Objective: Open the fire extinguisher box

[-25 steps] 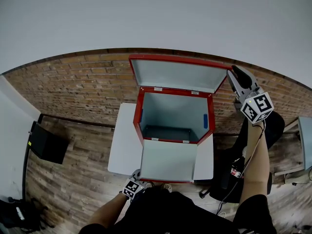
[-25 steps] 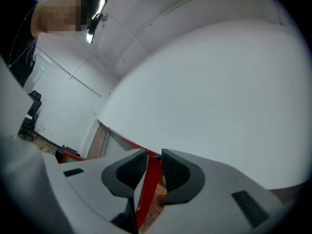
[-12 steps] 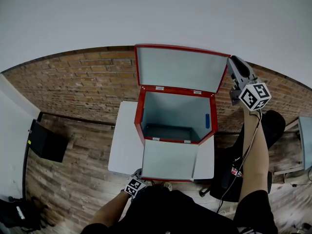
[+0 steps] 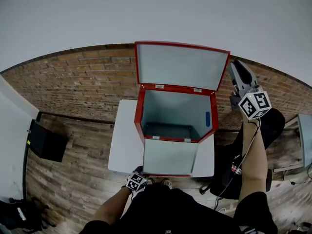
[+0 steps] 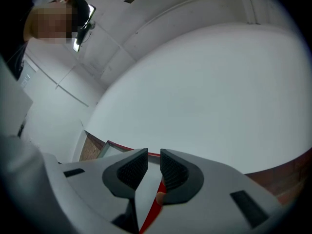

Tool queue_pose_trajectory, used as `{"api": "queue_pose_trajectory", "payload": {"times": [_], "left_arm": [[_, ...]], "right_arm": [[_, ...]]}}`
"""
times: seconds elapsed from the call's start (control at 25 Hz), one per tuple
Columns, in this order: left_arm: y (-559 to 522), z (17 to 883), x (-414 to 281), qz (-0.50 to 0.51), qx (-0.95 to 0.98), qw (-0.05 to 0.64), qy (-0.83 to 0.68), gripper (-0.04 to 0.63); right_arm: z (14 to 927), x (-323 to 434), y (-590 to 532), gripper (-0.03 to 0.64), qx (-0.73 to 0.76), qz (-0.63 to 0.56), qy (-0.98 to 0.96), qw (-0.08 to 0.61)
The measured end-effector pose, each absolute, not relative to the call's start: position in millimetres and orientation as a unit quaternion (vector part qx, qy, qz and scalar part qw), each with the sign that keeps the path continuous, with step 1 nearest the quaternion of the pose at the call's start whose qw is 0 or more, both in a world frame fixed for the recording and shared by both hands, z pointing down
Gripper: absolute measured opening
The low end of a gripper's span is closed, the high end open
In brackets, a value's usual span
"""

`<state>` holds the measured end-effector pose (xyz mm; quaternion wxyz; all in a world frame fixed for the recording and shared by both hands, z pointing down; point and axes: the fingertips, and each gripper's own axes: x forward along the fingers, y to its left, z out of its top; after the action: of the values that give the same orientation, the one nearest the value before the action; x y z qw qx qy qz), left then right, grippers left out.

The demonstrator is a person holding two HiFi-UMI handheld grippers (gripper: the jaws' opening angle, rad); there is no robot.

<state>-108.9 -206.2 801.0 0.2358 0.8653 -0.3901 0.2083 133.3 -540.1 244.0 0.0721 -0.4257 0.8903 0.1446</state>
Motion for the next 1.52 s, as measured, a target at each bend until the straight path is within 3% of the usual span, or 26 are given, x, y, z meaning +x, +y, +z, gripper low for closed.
{"api": "queue_pose_trajectory", "payload": {"times": [0.28, 0.52, 1.12, 1.32, 1.52], "left_arm": [[-202, 840, -179, 0.292, 0.794, 0.258, -0.467, 0.048], [-220, 791, -214, 0.231, 0.789, 0.241, -0.517, 0.048], [-270, 513, -147, 0.000, 0.849, 0.061, -0.524, 0.048], [-258, 467, -131, -0.001, 0.853, 0.010, -0.522, 0.047], [-241, 449, -122, -0.013, 0.848, 0.008, -0.530, 0.048]], "right_arm": [[282, 154, -476, 0.092, -0.432, 0.140, 0.889, 0.052], [318, 158, -417, 0.092, -0.433, 0.111, 0.894, 0.036], [391, 102, -316, 0.034, -0.401, 0.026, 0.914, 0.048], [399, 104, -303, 0.020, -0.402, -0.002, 0.914, 0.063], [423, 95, -288, 0.020, -0.384, -0.009, 0.923, 0.041]]}}
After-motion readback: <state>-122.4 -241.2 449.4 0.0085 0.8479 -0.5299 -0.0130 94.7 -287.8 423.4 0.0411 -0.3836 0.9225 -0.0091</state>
